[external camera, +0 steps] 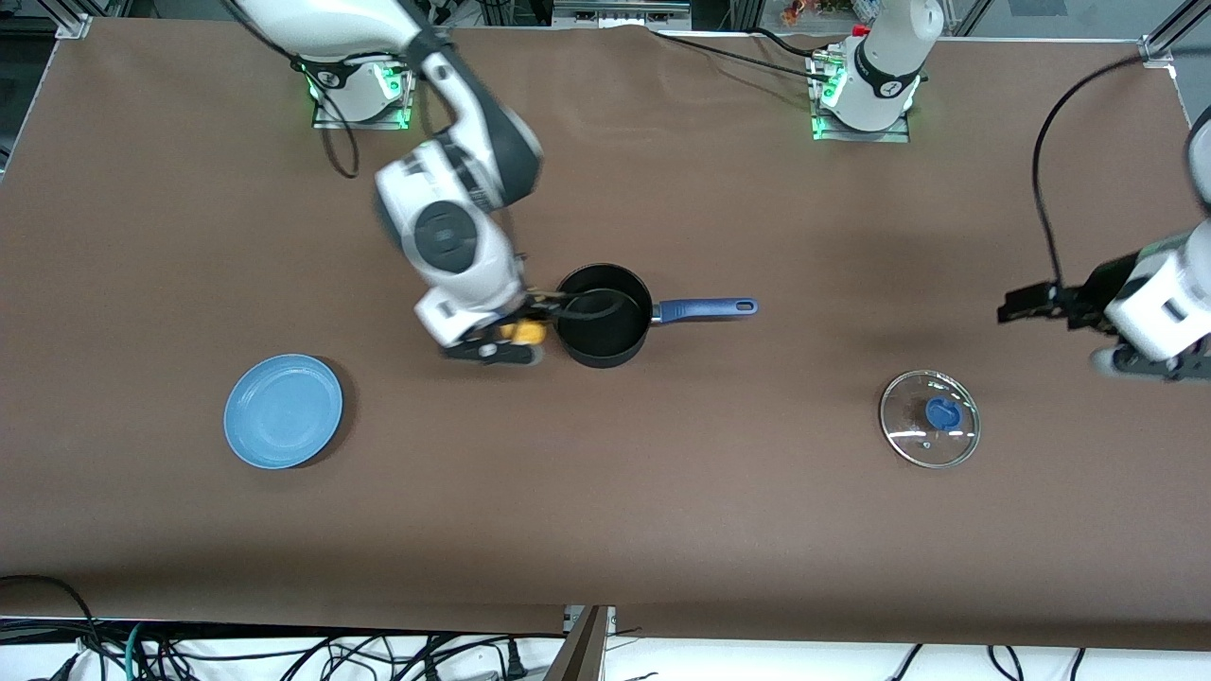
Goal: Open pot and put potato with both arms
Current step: 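Carry the yellow potato over the pot and open the right gripper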
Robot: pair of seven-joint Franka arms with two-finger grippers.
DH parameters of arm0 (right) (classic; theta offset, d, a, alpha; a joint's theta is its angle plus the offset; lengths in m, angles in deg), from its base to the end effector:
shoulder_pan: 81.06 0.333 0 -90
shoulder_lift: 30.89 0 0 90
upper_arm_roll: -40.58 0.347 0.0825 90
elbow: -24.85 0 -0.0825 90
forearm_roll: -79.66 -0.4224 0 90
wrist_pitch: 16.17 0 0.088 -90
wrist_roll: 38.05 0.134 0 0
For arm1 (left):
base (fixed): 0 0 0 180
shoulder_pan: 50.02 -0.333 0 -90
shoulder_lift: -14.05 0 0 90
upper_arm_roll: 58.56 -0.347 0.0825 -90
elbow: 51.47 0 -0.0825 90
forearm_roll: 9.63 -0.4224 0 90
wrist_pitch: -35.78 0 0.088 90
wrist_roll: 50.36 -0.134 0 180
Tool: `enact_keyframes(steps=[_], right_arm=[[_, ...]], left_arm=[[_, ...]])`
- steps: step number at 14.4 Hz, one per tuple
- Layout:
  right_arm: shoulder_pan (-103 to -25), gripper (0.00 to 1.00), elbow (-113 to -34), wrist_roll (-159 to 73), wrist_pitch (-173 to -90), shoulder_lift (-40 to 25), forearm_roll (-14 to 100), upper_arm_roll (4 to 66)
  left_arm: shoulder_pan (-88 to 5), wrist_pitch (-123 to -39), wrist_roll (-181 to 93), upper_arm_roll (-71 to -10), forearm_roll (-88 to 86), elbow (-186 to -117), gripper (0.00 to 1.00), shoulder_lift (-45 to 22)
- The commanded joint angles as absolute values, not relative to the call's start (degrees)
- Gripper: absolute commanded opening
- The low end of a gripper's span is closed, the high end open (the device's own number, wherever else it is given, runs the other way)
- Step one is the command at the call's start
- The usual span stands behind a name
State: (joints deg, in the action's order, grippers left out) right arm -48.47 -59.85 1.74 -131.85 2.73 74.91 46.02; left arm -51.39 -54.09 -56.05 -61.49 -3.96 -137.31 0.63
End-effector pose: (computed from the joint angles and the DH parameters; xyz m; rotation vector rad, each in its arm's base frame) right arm 0.5962 0.4612 0.3128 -3.0630 0.1272 0.1747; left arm 0.6553 0.0328 0.5189 3.0317 -0.0255 -0.2361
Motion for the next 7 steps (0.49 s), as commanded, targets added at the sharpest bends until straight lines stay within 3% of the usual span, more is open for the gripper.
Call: enact_keyframes(steps=[1, 7], right_arm=[[-43.6, 0.18, -57.7, 5.6, -134.7, 7.2, 73.8, 45.6], [-41.8, 0.18, -58.3, 7.1, -145.3, 13.3, 74.6, 45.5]], left_arm=[[-51.7, -48.0, -54.3, -61.0, -6.3, -134.3, 1.0, 2.2], [-50.8, -45.5, -53.5, -60.7, -8.0, -131.5, 1.0, 1.6]])
